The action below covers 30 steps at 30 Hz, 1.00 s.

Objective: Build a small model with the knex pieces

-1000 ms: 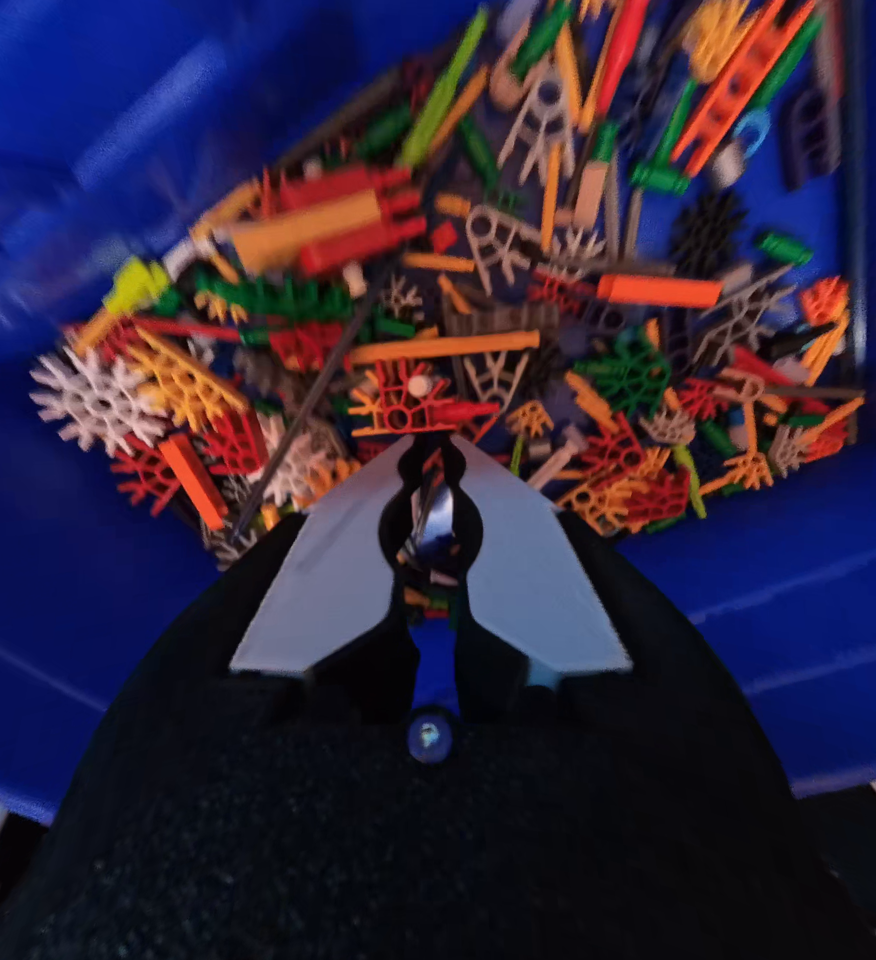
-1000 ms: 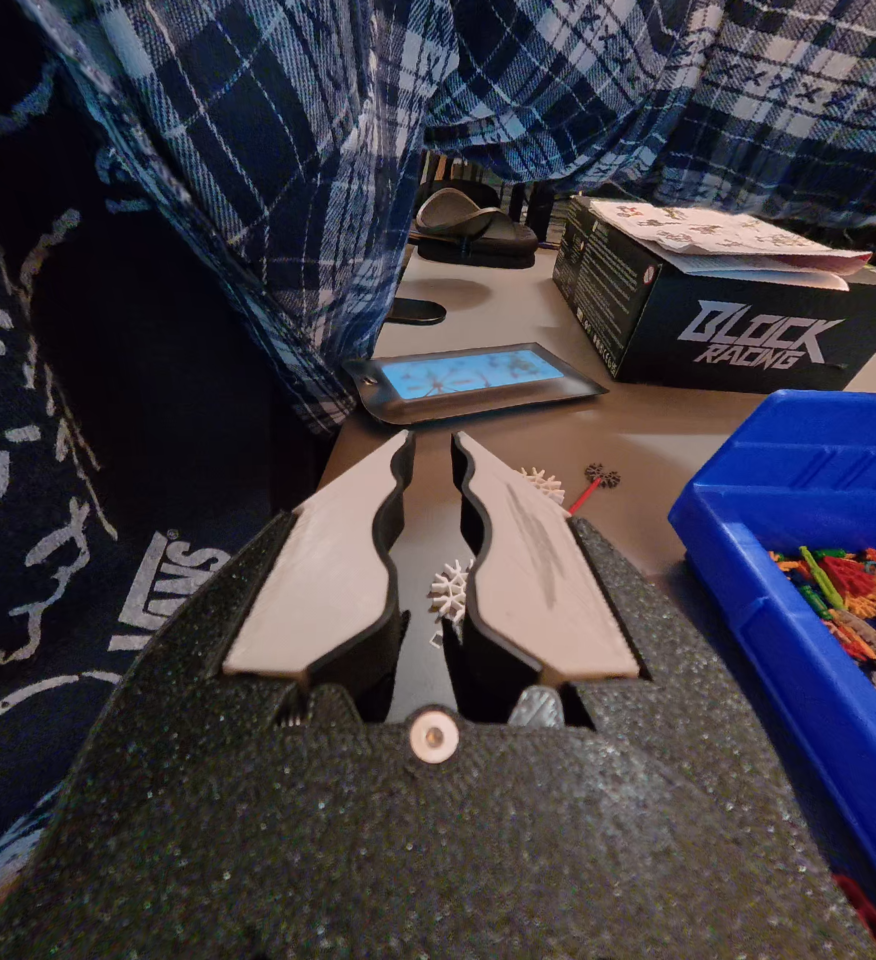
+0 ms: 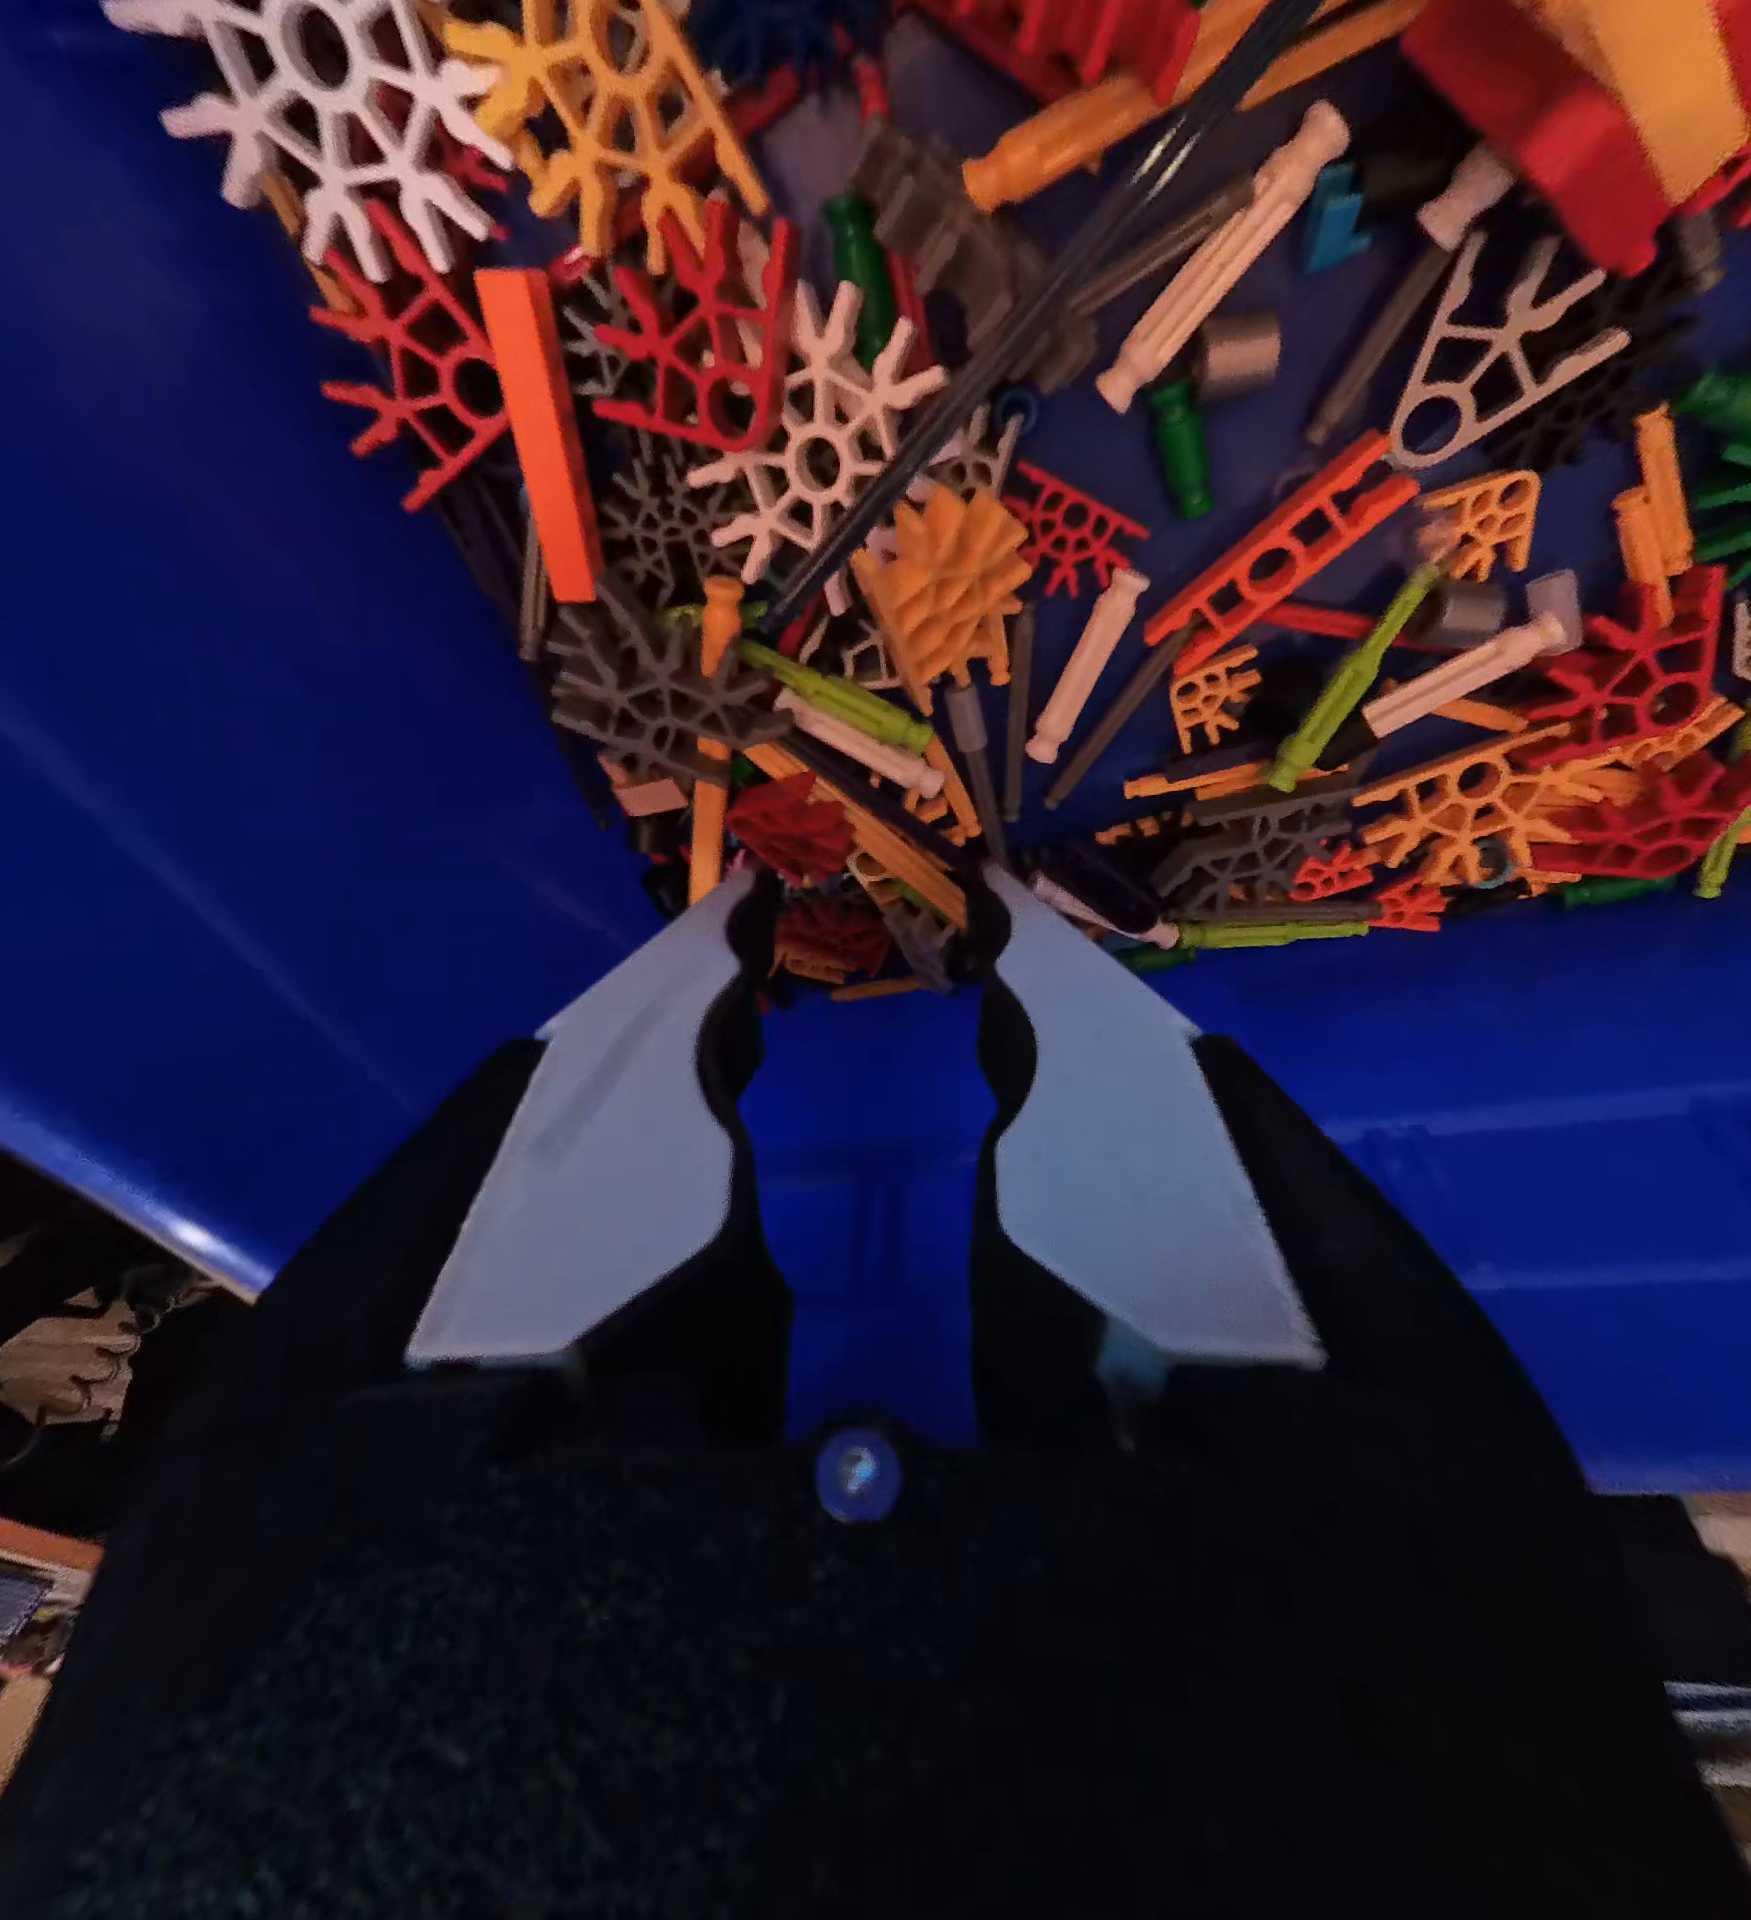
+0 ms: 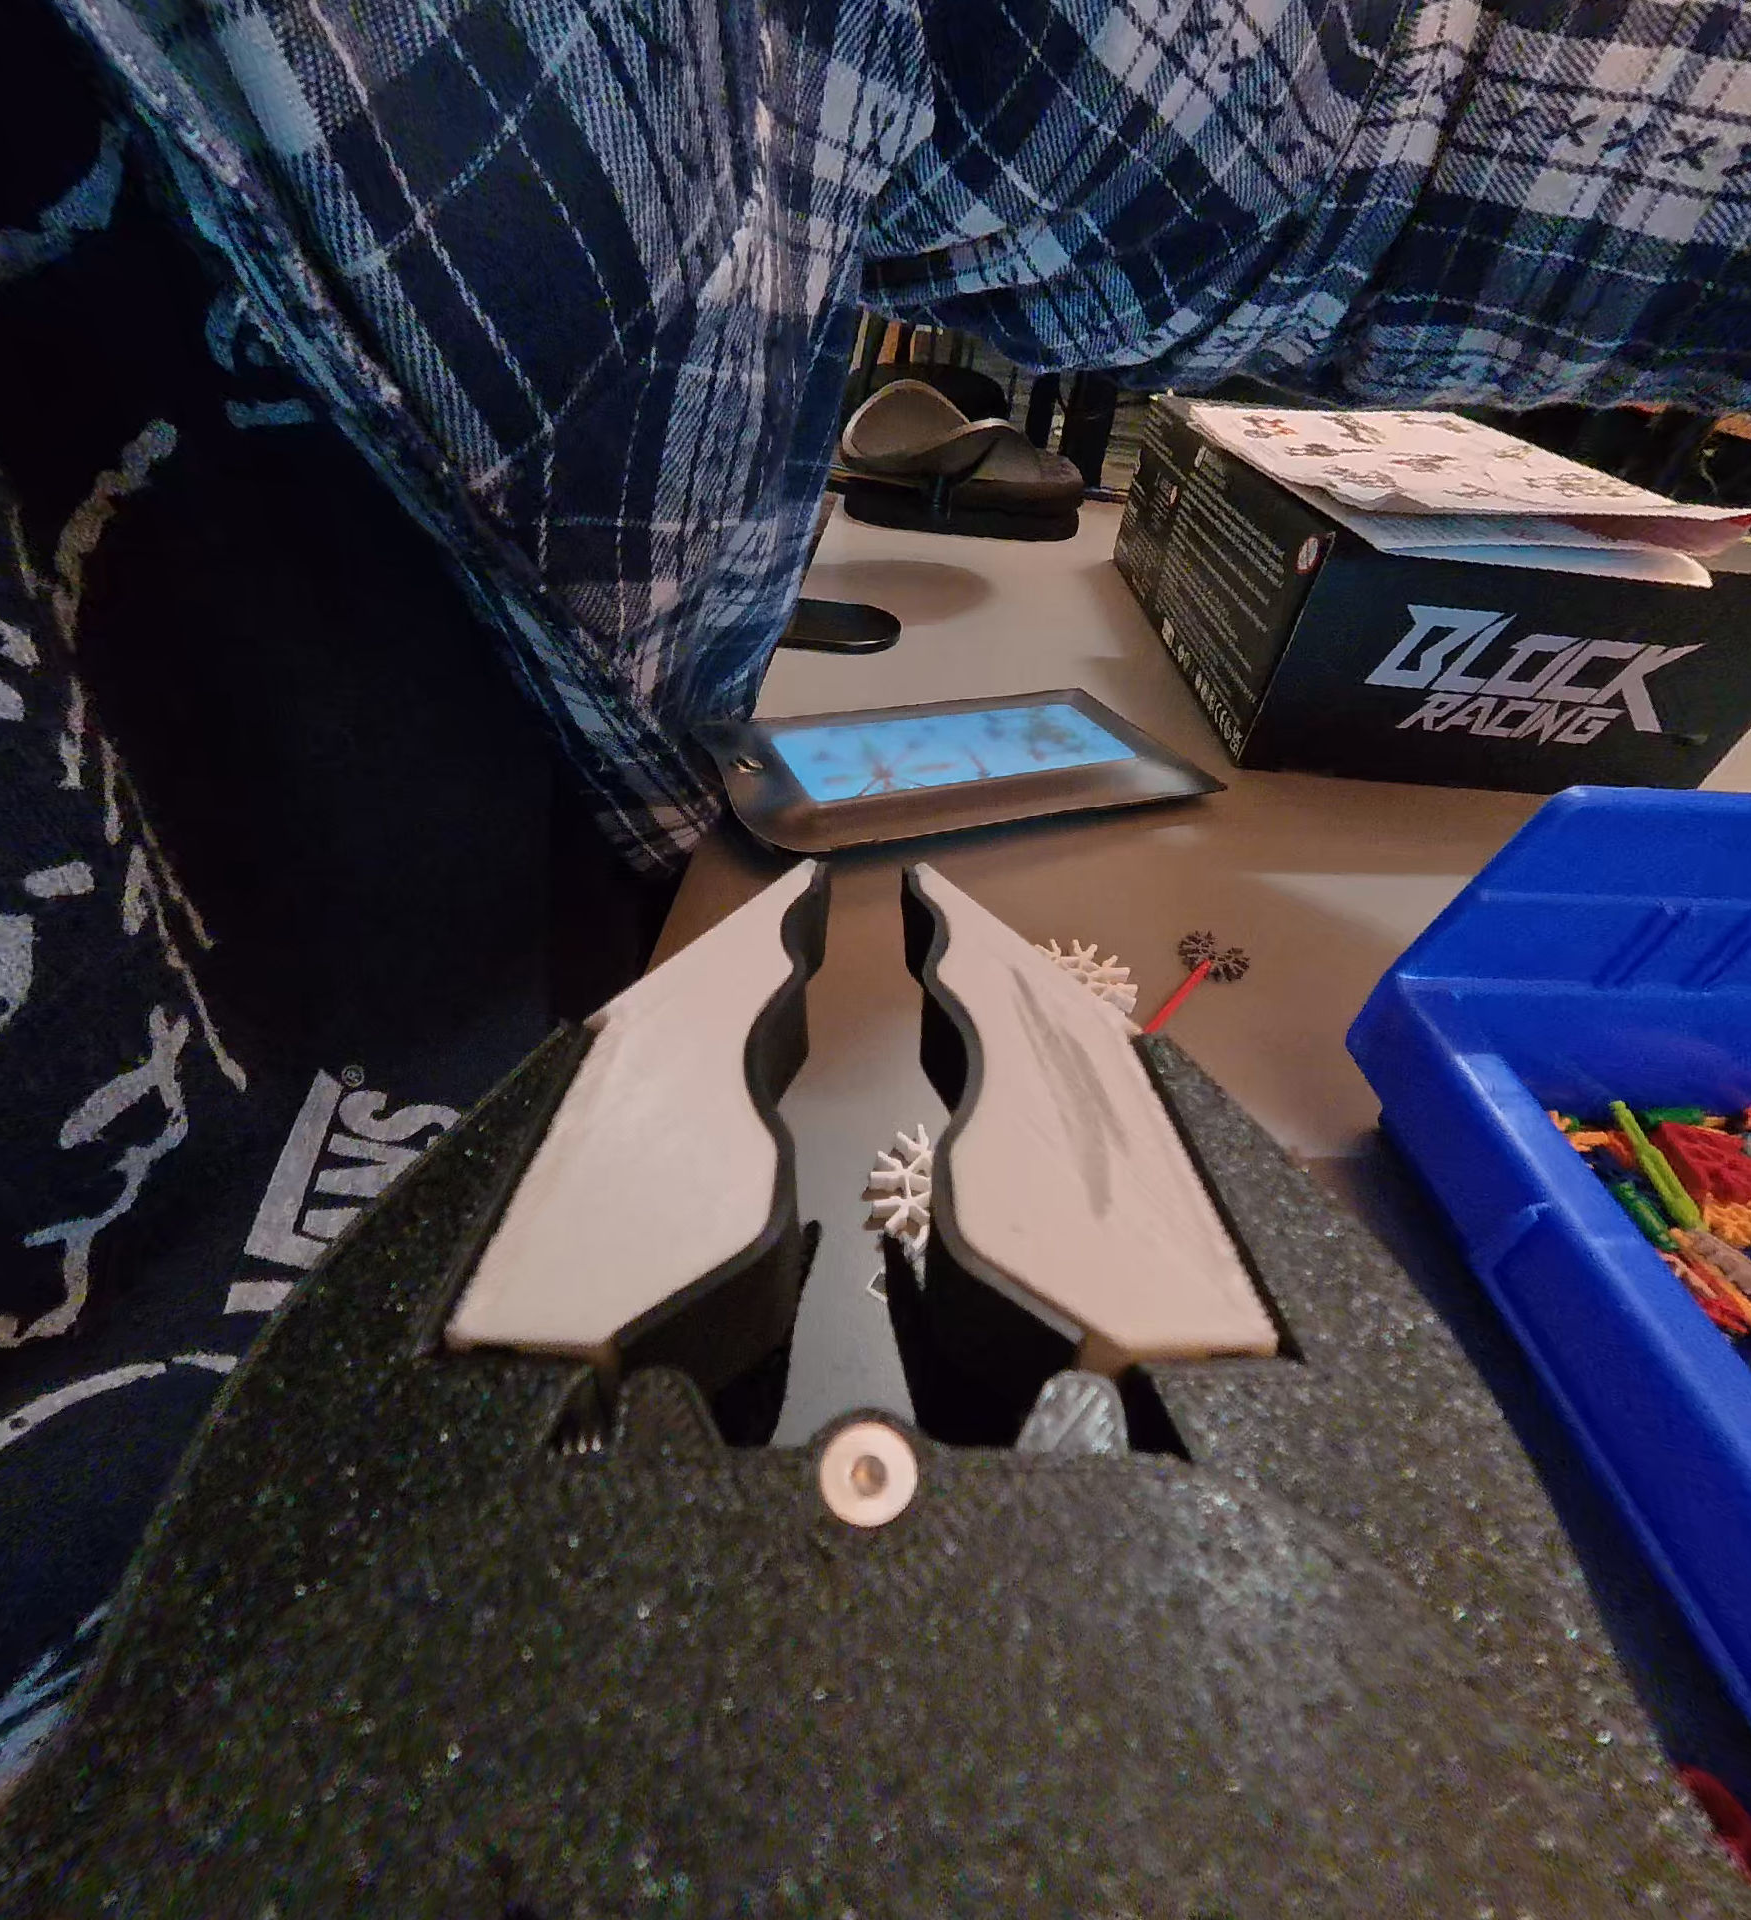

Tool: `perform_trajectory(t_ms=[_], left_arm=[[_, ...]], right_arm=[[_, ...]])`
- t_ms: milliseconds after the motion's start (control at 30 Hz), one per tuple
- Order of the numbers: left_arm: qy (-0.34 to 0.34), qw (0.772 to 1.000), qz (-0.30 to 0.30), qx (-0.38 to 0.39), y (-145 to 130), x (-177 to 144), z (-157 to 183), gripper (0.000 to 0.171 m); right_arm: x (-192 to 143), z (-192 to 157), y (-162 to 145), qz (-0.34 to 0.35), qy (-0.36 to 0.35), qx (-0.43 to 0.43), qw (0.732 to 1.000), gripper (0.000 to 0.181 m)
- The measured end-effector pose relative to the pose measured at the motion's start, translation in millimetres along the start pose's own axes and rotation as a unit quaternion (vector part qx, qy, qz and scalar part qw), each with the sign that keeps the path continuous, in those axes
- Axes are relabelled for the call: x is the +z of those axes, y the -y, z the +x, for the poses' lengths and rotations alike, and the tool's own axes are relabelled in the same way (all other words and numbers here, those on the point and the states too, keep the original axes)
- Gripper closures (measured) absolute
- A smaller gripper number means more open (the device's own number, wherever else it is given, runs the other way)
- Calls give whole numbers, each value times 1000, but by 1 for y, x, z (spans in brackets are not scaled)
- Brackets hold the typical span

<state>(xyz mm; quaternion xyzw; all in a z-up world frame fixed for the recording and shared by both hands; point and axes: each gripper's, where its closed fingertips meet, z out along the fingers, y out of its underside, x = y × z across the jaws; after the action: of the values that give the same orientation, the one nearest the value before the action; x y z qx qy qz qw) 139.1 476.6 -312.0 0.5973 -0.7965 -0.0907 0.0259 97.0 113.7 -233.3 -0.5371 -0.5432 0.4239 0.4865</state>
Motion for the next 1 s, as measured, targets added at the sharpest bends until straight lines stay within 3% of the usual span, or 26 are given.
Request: perform_trajectory(t_ms=[233,433,467,533,800,1000], left_arm=[[0,1000,9,10,13,4,5,147],[-37,992,113,30,48,-26,25,153],[-45,988,144,26,55,-36,27,162],[-53,984,167,14,60,-48,26,154],[-17,992,125,11,39,-44,14,157],[26,998,60,18,18,-29,0,159]], right_arm=[[0,0,0,0,0,0,1000,168],[1,-1,0,0,2,0,1000,168],[1,-1,0,0,2,0,1000,168],[1,-1,0,-1,2,0,1000,168],[1,-1,0,-1,2,-1,1000,168],[1,-1,0,-2,2,-1,1000,168]])
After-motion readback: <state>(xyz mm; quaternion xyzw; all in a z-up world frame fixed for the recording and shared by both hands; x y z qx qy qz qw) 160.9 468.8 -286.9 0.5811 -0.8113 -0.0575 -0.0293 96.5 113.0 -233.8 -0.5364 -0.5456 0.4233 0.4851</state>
